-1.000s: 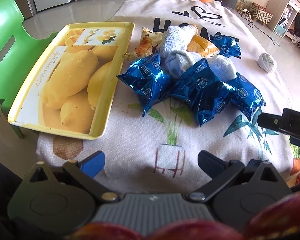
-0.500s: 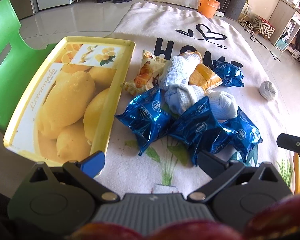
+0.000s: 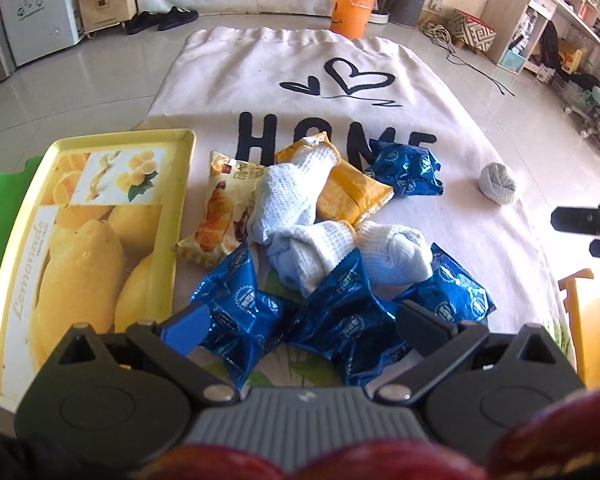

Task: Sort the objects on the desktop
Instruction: 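Move the right tool toward the white knit ball on the cloth, then close the right gripper around the white knit ball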

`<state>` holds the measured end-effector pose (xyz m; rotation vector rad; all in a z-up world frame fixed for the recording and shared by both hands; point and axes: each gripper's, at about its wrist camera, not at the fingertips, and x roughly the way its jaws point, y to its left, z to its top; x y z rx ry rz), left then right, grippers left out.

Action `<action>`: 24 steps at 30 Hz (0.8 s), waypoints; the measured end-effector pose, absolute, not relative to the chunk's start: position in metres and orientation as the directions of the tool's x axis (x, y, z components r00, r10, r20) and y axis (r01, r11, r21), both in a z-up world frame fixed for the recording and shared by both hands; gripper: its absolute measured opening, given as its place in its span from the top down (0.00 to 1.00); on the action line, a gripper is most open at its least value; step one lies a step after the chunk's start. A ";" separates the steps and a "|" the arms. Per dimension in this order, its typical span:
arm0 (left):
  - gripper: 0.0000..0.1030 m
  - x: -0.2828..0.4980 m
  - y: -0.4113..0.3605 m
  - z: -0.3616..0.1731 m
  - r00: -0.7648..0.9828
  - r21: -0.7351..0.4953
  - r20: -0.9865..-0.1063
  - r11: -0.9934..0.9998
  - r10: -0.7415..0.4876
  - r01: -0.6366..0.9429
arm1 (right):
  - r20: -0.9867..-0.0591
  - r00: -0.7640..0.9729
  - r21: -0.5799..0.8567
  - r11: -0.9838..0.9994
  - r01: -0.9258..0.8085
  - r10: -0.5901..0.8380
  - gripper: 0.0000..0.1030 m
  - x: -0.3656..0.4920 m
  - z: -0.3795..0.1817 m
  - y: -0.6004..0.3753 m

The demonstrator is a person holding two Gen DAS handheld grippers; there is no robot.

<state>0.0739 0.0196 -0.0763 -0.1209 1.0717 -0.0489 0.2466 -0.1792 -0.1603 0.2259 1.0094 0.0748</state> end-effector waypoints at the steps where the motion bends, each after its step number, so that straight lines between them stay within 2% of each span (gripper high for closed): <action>1: 0.01 0.074 0.017 -0.080 0.470 -0.131 -0.875 0.991 -0.112 -0.008 | -0.833 0.527 0.229 0.972 0.054 0.167 0.02 0.250 -0.162 -0.182; 7: 0.01 0.075 0.007 -0.104 0.410 -0.219 -0.895 0.974 -0.177 -0.056 | -0.831 0.538 0.265 0.951 0.157 0.142 0.02 0.271 -0.164 -0.201; 13: 0.01 0.083 0.010 -0.117 0.389 -0.237 -0.909 0.954 -0.151 -0.184 | -0.830 0.551 0.279 0.920 0.275 0.087 0.02 0.292 -0.169 -0.224; 19: 0.01 0.090 0.008 -0.121 0.399 -0.277 -0.904 0.921 -0.152 -0.275 | -0.838 0.537 0.294 0.908 0.297 0.096 0.02 0.318 -0.183 -0.229; 24: 0.01 0.093 0.000 -0.128 0.381 -0.251 -0.916 0.919 -0.124 -0.303 | -0.844 0.530 0.279 0.914 0.295 0.086 0.05 0.343 -0.202 -0.227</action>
